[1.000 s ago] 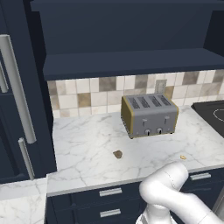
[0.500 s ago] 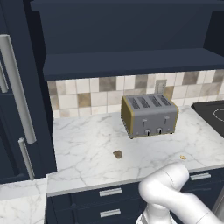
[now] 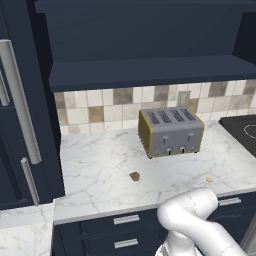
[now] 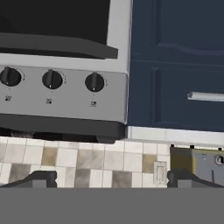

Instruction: Pick the pan from the cabinet and place it on the stove. Then turn on the stove burner for the pan.

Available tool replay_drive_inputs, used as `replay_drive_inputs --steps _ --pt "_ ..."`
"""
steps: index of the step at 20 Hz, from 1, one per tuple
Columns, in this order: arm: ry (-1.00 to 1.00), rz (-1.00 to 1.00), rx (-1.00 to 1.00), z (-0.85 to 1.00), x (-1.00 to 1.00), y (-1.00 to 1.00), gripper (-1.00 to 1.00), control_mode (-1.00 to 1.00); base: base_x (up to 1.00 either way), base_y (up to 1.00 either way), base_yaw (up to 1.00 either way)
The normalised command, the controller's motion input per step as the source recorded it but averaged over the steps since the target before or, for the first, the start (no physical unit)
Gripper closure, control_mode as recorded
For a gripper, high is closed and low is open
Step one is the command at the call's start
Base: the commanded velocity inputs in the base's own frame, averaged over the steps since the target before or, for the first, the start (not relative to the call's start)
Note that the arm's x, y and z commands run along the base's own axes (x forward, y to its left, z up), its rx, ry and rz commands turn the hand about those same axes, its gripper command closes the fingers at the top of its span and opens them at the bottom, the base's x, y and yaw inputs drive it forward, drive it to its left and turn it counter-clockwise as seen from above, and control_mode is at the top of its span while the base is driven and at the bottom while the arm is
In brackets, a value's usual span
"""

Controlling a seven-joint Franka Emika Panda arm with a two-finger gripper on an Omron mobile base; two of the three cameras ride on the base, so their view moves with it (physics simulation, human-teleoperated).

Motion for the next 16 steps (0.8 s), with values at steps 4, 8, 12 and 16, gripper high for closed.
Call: replay_drive_inputs --steps 4,8,12,16 --pt "0.00 -0.01 0.00 0.00 0.00 0.41 -1.00 -1.00 0.00 0.00 0.00" --pt "0.00 -0.02 0.01 0.00 0.00 0.34 -1.00 -1.00 0.00 0.00 0.00" --pt "0.00 -0.02 0.00 0.02 0.00 0.32 -1.00 -1.00 0.00 0.00 0.00" --pt "0.00 -0.02 0.00 0.00 0.00 0.34 -1.00 -1.00 0.00 0.00 0.00"
